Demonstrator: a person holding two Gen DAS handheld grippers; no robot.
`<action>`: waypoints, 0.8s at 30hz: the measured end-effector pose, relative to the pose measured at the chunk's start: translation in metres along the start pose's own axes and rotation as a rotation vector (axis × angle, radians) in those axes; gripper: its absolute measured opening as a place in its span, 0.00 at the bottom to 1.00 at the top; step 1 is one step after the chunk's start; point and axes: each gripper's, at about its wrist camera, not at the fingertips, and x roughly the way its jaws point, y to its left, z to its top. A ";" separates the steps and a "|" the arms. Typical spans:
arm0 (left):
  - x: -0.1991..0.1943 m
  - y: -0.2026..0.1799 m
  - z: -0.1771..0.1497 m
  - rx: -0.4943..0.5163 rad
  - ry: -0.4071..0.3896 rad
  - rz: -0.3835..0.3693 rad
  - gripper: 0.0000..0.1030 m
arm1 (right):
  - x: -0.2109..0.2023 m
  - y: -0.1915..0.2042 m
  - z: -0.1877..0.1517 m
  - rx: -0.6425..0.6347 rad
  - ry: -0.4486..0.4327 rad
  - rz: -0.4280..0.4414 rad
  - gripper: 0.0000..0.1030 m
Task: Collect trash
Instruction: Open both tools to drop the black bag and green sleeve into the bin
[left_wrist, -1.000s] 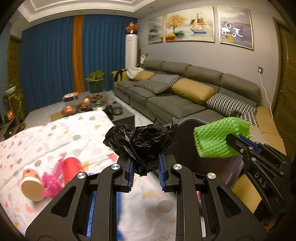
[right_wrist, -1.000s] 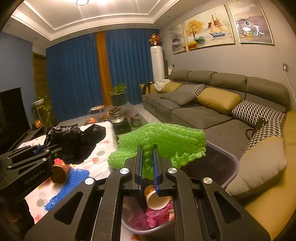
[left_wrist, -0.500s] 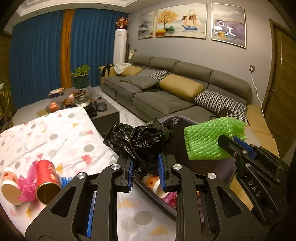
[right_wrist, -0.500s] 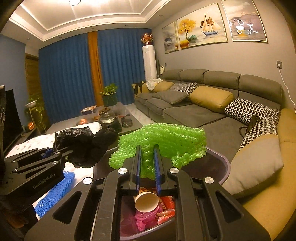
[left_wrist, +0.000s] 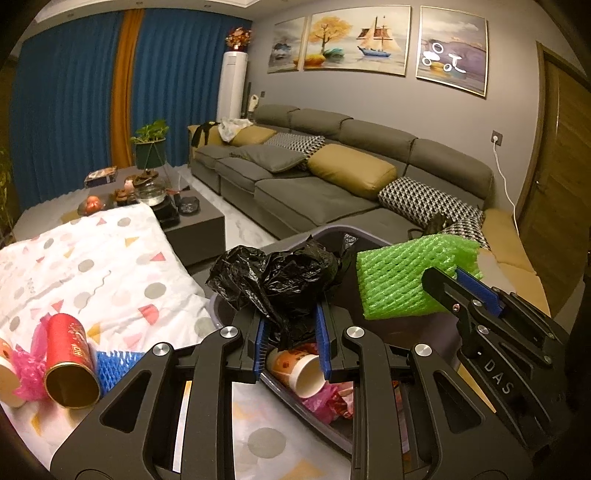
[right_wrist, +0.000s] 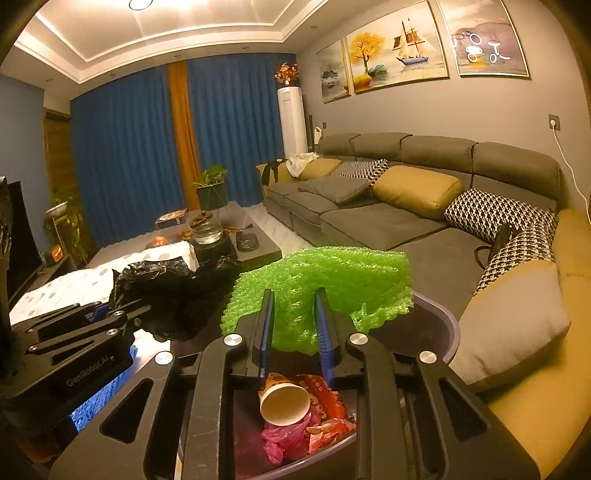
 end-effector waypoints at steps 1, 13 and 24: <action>0.001 0.000 0.000 0.003 0.002 -0.005 0.22 | 0.000 -0.001 -0.001 0.003 0.001 0.001 0.26; -0.011 0.019 -0.007 -0.046 -0.024 0.042 0.70 | 0.003 0.000 0.000 0.009 0.020 0.007 0.47; -0.056 0.047 -0.019 -0.103 -0.073 0.141 0.80 | 0.007 0.011 -0.008 0.007 0.079 0.063 0.66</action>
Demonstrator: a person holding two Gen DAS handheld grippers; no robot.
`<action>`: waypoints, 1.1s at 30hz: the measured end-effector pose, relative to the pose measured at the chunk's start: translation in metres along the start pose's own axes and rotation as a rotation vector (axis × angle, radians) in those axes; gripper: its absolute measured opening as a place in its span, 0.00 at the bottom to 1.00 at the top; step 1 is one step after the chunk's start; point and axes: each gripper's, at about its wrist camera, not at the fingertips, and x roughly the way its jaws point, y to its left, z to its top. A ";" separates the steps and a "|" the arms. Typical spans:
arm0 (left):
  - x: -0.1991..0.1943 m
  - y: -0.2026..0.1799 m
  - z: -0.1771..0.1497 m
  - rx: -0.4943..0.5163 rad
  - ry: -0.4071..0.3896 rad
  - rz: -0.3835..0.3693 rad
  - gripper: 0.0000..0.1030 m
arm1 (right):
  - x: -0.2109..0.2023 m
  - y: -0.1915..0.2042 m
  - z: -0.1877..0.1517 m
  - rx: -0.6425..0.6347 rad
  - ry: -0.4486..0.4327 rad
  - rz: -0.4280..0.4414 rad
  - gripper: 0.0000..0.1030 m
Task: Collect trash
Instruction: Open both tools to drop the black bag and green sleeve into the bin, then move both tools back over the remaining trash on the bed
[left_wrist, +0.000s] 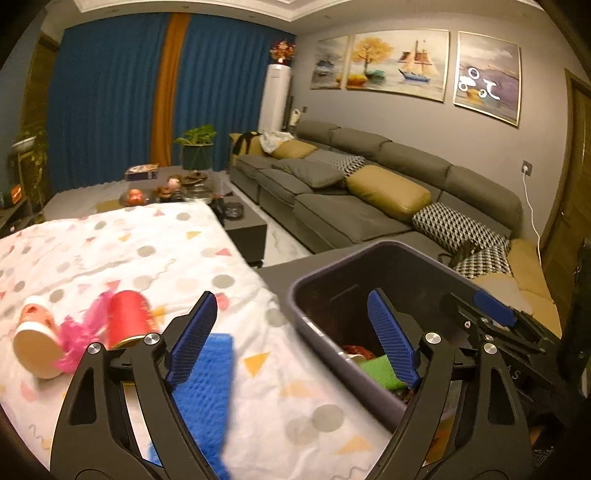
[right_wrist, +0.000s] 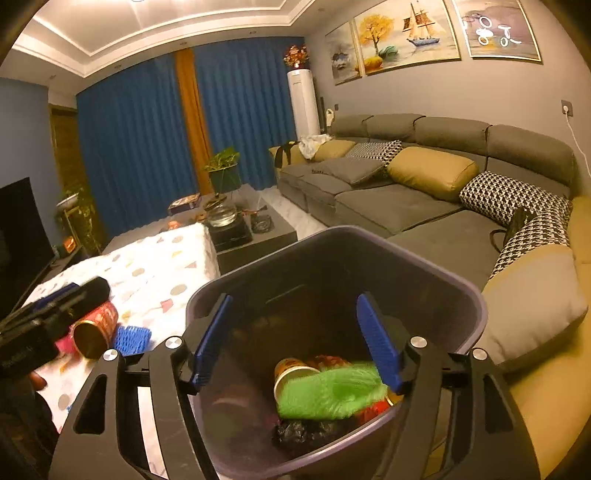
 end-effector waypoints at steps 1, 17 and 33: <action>-0.005 0.003 0.000 0.001 -0.005 0.014 0.80 | 0.000 0.001 0.000 -0.001 0.003 0.003 0.67; -0.076 0.100 -0.024 -0.071 -0.059 0.254 0.81 | -0.025 0.064 -0.011 -0.048 -0.034 0.083 0.78; -0.122 0.203 -0.052 -0.186 -0.043 0.429 0.81 | -0.006 0.162 -0.046 -0.156 0.050 0.187 0.77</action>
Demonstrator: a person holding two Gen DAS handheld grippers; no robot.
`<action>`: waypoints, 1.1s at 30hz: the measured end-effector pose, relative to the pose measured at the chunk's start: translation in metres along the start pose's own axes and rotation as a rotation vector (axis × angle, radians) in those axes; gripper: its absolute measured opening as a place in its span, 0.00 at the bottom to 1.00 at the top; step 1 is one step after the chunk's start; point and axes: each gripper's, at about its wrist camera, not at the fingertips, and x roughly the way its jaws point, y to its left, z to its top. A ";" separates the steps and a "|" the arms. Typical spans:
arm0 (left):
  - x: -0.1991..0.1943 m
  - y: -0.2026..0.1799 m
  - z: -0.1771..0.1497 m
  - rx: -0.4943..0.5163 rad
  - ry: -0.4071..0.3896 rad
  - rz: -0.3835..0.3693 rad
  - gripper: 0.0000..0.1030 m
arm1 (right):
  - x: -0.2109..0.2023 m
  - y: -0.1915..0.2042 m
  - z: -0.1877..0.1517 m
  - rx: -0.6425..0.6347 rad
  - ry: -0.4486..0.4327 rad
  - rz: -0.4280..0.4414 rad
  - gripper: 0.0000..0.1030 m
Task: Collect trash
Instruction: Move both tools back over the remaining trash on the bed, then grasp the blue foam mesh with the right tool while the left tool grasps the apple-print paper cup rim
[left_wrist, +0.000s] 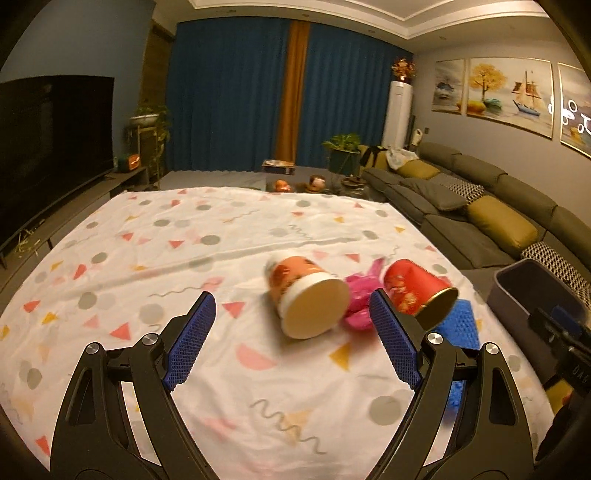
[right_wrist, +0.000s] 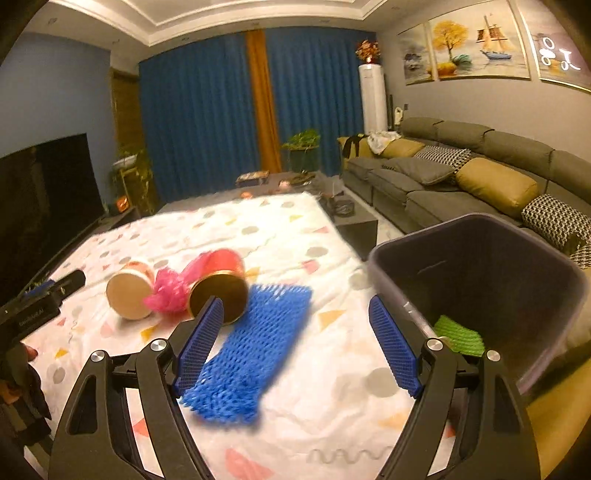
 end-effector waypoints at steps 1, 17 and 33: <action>0.001 0.003 0.000 -0.007 0.000 0.001 0.81 | 0.005 0.004 -0.002 -0.006 0.016 0.003 0.77; 0.012 0.015 0.004 -0.035 -0.003 -0.009 0.81 | 0.056 0.016 -0.012 -0.038 0.207 -0.008 0.70; 0.023 0.021 -0.001 -0.042 0.022 -0.016 0.81 | 0.097 0.011 -0.022 -0.001 0.382 0.006 0.45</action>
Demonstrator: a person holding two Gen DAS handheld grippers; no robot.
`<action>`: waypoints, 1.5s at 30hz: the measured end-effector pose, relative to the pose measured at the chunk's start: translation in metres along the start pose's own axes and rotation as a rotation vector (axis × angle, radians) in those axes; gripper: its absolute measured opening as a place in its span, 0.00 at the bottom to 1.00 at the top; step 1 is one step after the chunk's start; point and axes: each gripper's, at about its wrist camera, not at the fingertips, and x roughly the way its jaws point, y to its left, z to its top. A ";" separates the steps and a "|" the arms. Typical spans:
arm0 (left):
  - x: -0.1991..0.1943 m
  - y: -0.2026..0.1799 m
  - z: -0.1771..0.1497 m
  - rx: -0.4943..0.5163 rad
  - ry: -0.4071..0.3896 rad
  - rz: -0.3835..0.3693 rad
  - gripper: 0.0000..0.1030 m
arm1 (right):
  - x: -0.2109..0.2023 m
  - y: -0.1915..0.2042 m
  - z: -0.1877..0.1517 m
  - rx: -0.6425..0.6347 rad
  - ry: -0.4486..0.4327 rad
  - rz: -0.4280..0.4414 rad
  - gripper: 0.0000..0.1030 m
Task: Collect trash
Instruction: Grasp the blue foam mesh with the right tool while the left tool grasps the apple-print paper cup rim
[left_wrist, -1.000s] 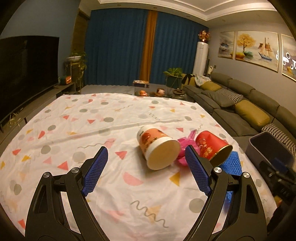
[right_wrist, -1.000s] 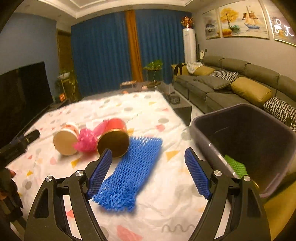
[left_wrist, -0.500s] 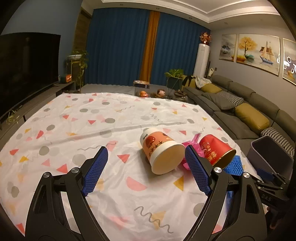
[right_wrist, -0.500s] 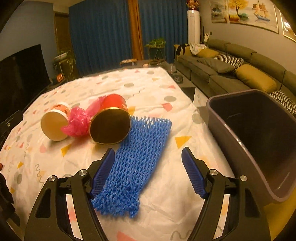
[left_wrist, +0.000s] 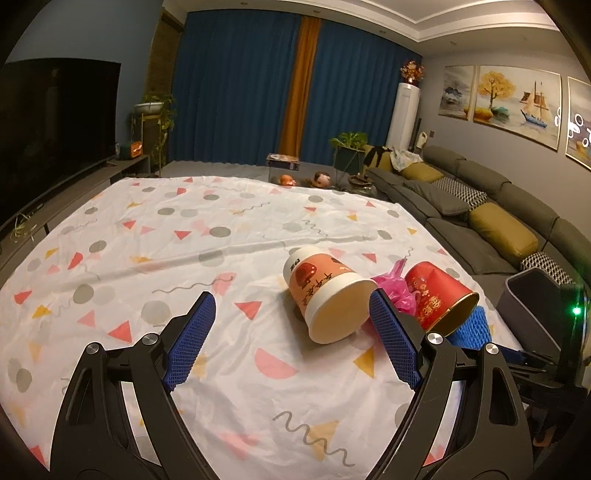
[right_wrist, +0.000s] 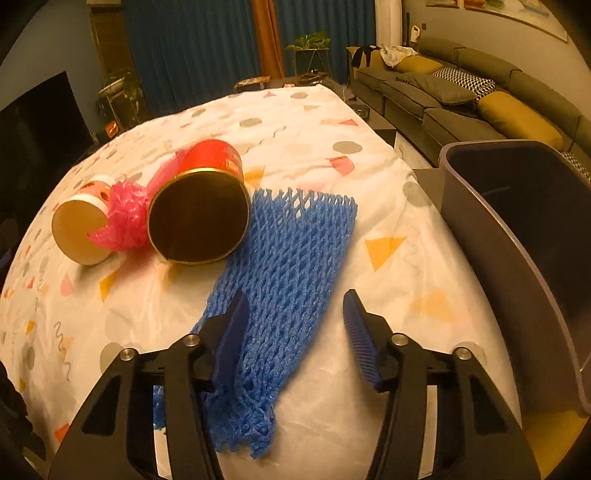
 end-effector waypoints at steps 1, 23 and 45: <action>0.001 -0.001 0.000 0.001 0.003 -0.001 0.81 | 0.000 0.001 0.000 -0.004 0.000 0.006 0.40; 0.061 -0.028 -0.001 0.119 0.170 -0.006 0.44 | -0.041 -0.009 -0.005 -0.012 -0.128 0.009 0.07; 0.048 -0.019 -0.003 0.101 0.181 -0.051 0.02 | -0.069 -0.014 -0.012 -0.012 -0.204 0.022 0.07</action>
